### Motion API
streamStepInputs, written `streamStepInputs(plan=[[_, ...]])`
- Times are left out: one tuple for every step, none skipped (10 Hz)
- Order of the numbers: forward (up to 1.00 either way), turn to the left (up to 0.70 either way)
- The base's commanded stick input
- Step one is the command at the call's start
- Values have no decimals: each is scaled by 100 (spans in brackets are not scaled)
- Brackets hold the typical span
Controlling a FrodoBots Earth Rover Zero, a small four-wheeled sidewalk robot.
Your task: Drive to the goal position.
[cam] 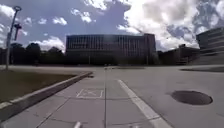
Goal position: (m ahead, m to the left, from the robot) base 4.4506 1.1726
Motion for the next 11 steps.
streamStepInputs(plan=[[70,0],[70,0],[70,0],[70,0],[70,0],[70,0],[70,0],[70,0],[70,0],[70,0],[70,0]])
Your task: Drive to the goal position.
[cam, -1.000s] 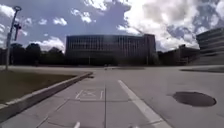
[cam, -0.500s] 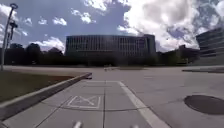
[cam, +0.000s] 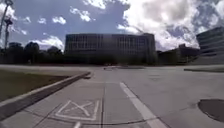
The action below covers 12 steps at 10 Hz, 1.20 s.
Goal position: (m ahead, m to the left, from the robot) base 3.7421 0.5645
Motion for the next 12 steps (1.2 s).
streamStepInputs(plan=[[70,0],[70,0],[70,0],[70,0],[70,0],[70,0],[70,0],[70,0],[70,0],[70,0],[70,0],[70,0]])
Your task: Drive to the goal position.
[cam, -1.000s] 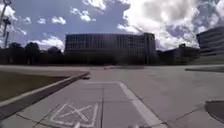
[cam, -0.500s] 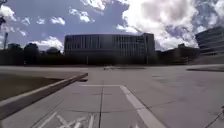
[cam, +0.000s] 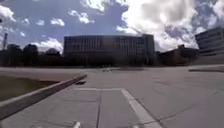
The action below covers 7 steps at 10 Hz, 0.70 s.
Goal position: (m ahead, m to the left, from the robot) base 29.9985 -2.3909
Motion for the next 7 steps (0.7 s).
streamStepInputs(plan=[[70,0],[70,0],[70,0],[70,0],[70,0],[70,0],[70,0]])
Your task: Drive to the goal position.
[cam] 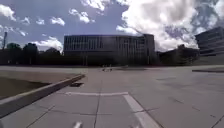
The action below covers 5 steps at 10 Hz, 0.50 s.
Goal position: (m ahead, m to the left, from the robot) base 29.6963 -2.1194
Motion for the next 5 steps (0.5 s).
streamStepInputs(plan=[[70,0],[70,0],[70,0],[70,0],[70,0]])
